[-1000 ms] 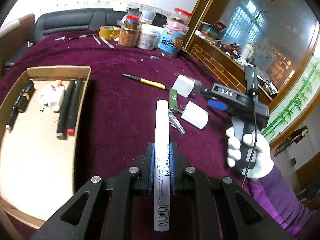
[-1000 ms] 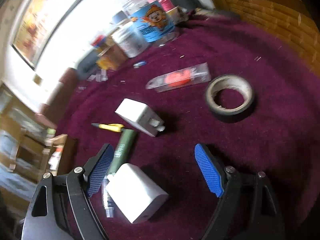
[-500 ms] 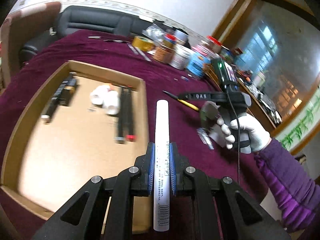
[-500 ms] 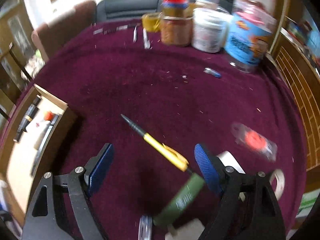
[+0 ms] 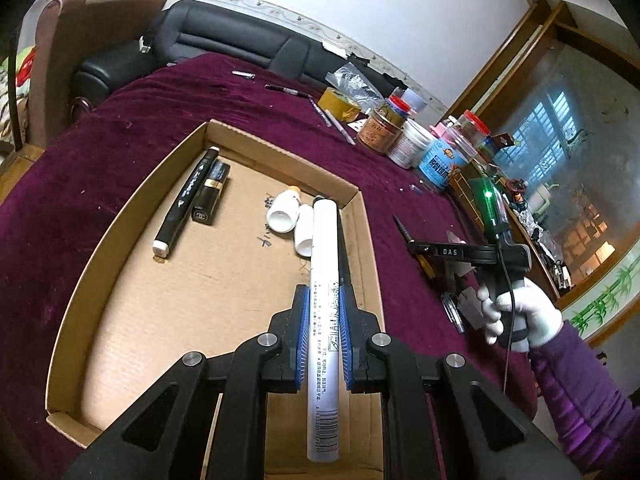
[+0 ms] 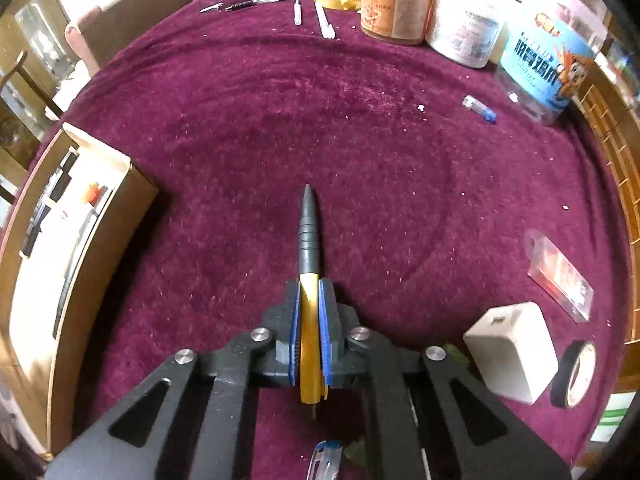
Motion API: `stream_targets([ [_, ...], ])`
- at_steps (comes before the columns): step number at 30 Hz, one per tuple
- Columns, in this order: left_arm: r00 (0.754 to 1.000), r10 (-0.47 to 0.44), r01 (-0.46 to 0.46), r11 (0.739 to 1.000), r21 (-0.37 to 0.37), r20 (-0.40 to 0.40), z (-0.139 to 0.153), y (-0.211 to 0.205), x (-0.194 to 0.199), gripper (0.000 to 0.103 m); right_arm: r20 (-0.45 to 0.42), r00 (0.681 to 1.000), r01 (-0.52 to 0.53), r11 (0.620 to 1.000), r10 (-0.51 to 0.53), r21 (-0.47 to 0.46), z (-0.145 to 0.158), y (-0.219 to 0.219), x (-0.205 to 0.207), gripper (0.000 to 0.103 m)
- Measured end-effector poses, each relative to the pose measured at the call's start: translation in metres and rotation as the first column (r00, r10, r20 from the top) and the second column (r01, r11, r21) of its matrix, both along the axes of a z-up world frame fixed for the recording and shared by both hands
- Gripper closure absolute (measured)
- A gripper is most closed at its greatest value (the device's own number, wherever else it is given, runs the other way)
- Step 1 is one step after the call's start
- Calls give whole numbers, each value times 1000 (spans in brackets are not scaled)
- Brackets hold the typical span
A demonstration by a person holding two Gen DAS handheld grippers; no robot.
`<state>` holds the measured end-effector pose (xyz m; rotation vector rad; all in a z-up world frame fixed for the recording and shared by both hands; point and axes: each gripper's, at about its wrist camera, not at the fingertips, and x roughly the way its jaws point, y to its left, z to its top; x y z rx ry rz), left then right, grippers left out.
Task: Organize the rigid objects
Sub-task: 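Lift the white marker with the left tool while the right tool grasps the yellow pencil, then lower the white marker and yellow pencil into the box and open both tools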
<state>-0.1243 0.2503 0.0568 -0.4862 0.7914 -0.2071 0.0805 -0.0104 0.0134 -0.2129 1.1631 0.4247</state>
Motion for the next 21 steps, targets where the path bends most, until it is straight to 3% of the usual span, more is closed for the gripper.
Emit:
stream_targets([
  [4,1000,16,-16,1000,12,-6,1,1,-6,92,12,998,59,997,-60,55,3,-8,-7,96],
  [11,999,35,-34,996,84,-10,16,9,-9,92,-18,988,149,942,-151,301,28,-34,-29,97],
  [17,999,-1,8,983,181,-38,23,7,30,92,-61,995,99,883,-80,459,55,-9,-46,97],
  [21,995,-13,28,989,146,-102,12,15,72,92,-95,995,58,859,-11,509,60,28,-54,96],
])
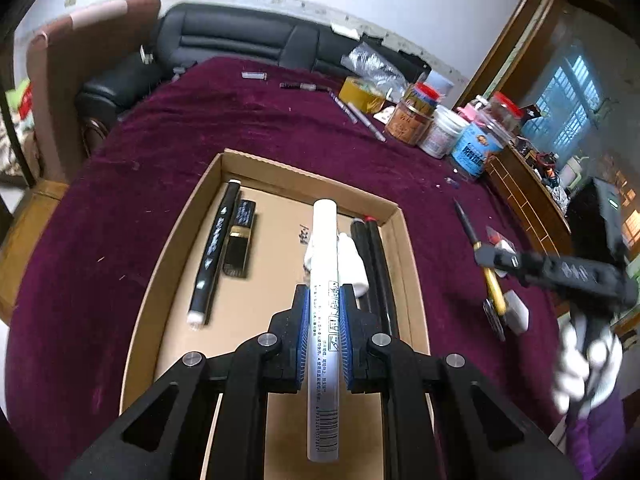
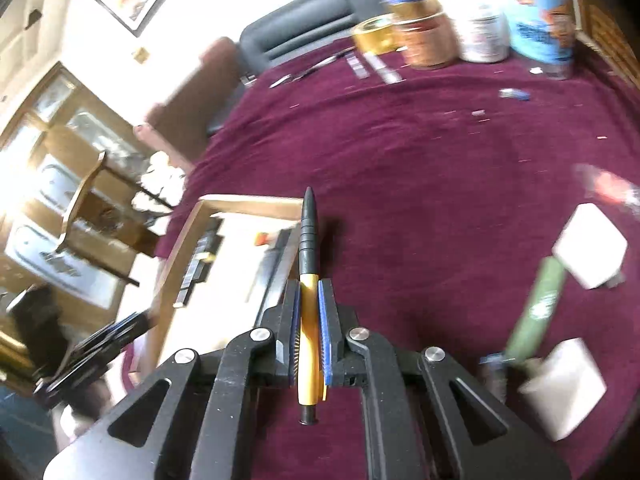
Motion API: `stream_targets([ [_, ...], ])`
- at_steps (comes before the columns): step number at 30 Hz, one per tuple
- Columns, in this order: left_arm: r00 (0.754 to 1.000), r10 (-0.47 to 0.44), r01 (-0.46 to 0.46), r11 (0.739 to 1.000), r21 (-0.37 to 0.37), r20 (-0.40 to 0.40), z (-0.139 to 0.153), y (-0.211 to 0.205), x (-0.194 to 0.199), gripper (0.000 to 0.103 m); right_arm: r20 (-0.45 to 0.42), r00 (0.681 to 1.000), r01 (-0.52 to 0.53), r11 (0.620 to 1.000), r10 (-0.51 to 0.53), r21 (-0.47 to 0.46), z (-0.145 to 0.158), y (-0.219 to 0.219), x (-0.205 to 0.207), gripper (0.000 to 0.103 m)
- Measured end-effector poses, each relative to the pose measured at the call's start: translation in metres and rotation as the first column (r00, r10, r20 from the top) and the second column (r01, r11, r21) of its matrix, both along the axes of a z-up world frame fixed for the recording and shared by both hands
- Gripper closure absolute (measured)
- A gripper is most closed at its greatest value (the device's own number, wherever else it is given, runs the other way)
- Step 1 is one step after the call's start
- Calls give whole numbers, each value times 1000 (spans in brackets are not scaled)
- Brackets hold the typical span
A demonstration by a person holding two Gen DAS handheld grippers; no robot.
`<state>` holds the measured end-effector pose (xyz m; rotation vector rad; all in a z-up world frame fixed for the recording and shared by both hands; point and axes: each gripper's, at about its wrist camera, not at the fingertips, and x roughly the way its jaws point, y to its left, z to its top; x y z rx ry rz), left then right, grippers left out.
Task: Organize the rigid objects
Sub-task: 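Lower the white marker and yellow pencil into the box and open both tools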
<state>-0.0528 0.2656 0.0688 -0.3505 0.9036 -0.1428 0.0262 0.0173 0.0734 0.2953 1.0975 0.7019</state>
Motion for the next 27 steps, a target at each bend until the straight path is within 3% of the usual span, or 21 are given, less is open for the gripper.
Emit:
stream_targets([
  [8,990,36,-35,999,6,-135,-39,17,59,92,-70,994,-85,995,88,44,-12,78,-5,96],
  [14,987,67,-74,996,-45,-144,-48,28,62,91,-114,987,-106,994,109,32,-26,126,1,96],
  [17,991,59,-70,994,-86,-123,-39,33,53,82,-132,986,-97,995,98,19,-33,138,7,96],
  [21,997,75,-78,989,-126,-32,-13,44,24,67,-127,988,-92,996,91,-2,-36,141,13,96],
  [27,988,144,-133,979,-152,62,11,65,-25,59,-117,990,-80,996,74,-47,-37,144,14,96],
])
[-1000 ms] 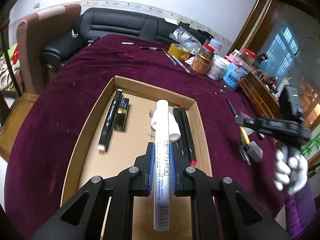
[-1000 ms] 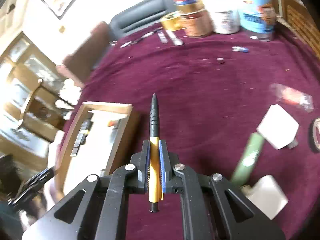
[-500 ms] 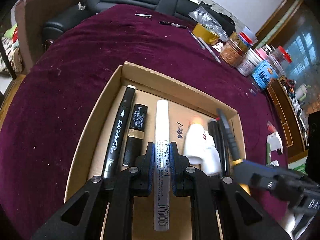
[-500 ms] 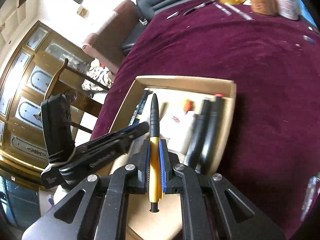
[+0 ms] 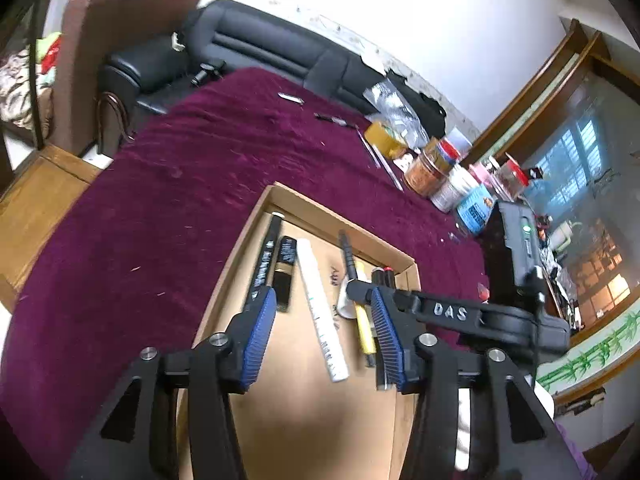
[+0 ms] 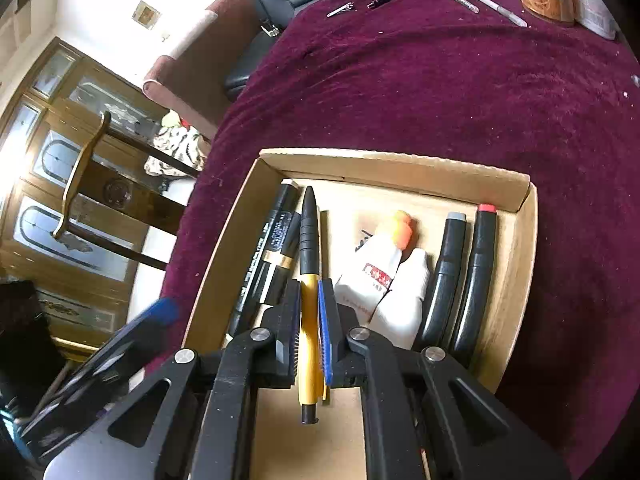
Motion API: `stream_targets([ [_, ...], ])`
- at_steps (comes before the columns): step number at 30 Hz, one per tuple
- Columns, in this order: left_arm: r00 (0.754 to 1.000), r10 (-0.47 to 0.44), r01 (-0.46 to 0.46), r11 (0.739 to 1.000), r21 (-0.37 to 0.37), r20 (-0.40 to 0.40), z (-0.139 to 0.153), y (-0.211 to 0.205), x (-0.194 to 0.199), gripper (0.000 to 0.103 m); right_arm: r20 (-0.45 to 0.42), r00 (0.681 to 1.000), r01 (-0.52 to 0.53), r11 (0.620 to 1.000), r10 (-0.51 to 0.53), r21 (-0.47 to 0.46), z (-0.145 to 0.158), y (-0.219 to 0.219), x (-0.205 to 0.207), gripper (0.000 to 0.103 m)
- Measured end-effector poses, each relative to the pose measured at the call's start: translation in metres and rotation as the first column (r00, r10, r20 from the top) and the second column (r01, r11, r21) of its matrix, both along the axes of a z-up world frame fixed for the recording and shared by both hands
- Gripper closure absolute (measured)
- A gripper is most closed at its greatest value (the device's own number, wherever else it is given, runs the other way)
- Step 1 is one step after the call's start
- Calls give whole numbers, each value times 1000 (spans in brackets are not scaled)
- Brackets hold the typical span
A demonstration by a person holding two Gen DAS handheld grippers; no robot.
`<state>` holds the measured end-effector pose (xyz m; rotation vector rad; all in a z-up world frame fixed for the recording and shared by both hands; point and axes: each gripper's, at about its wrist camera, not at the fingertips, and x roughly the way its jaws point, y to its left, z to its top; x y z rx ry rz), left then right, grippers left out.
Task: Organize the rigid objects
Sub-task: 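Lower the white marker and yellow pencil into the box and open both tools, then withdraw both open tools from the box back over the table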
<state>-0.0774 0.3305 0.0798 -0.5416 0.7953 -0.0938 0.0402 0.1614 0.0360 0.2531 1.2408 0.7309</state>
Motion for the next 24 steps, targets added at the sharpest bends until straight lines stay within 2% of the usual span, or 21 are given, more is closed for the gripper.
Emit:
stream_targets([
  [6,999,26,-27,1000,-14,-32,-3,5,-24,56,43,999,15,1000,-14,-17,7,-6,-4,96],
  [10,999,36,-36,999,15,-33,0,-7,-36,53,80,996,47,999,-48,18,23,-35,-10,96],
  [13,1000,19,-18,999,39,-12,5,-22,-48,52,143,986,79,996,-84,35,40,-70,-21,96],
  [16,999,-30,29,998,63,22,15,-45,-58,52,243,958,143,989,-149,42,60,-117,-40,90],
  [19,995,-82,78,994,78,57,25,-77,-66,48,403,886,240,970,-229,23,80,-168,-66,83],
  [20,991,-109,104,992,73,72,28,-90,-68,48,477,837,301,954,-267,5,86,-192,-77,65],
  [21,987,-135,129,989,70,84,30,-104,-68,48,513,807,340,940,-292,0,89,-205,-81,32],
  [22,983,-157,152,986,68,91,30,-116,-69,48,545,773,386,923,-323,-1,89,-224,-85,17],
  [23,979,-182,177,982,63,95,30,-133,-70,48,561,744,443,896,-362,-10,86,-248,-86,8],
  [24,976,-198,194,980,56,92,28,-144,-70,48,551,745,472,881,-376,-37,83,-261,-83,8],
])
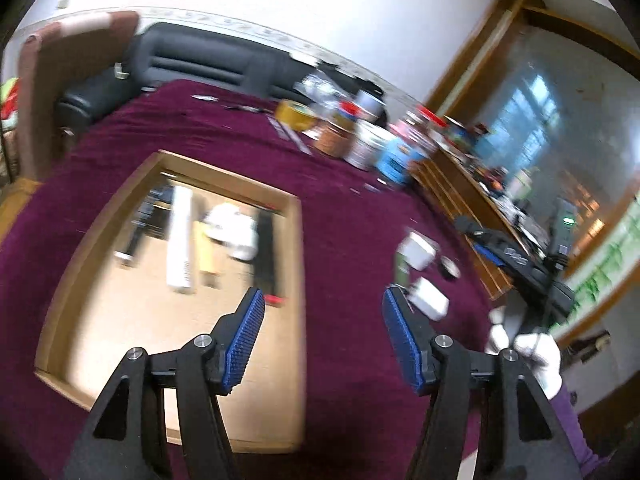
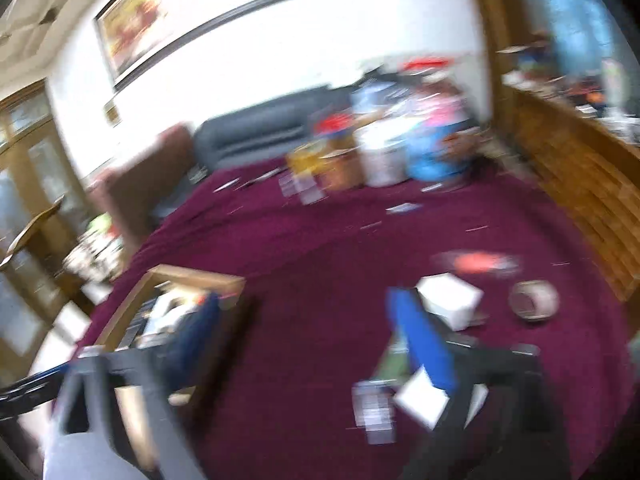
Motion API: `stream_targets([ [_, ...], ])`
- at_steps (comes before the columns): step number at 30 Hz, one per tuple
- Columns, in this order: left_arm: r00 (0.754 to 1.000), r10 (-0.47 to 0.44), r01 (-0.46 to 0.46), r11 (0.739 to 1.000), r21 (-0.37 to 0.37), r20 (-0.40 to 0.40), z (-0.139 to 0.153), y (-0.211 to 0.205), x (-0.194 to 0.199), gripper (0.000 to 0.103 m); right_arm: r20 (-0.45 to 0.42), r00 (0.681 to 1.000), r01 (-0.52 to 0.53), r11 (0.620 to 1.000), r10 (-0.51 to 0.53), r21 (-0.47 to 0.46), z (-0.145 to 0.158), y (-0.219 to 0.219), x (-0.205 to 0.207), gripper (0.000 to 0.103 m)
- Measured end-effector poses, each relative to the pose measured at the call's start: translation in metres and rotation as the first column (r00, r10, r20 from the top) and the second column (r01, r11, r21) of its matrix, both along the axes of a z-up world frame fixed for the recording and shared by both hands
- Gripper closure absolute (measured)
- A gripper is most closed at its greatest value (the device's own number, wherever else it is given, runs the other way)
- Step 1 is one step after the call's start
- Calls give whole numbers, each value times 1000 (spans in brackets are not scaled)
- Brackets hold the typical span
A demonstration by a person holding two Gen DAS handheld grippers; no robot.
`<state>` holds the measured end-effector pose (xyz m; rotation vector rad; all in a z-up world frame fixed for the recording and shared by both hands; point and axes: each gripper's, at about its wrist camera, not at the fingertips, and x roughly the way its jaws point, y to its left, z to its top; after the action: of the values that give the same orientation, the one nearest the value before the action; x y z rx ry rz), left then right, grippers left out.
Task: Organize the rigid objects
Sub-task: 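Withdraw both open tools from the box back over the table, then lower the left tool onto the white charger and close it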
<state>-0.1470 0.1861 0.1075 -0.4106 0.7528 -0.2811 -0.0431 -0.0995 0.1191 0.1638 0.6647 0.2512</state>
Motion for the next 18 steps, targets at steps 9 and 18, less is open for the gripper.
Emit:
stream_targets([
  [9,988,-95,101,994,37,-125,-25,-81,5,48,-236,972,23,987,16,160,-64,-83,18,10],
  [18,987,-50,67,992,105,-155,-31,-100,1,48,-243,875,-265,834,419,484,-106,-58,39,11],
])
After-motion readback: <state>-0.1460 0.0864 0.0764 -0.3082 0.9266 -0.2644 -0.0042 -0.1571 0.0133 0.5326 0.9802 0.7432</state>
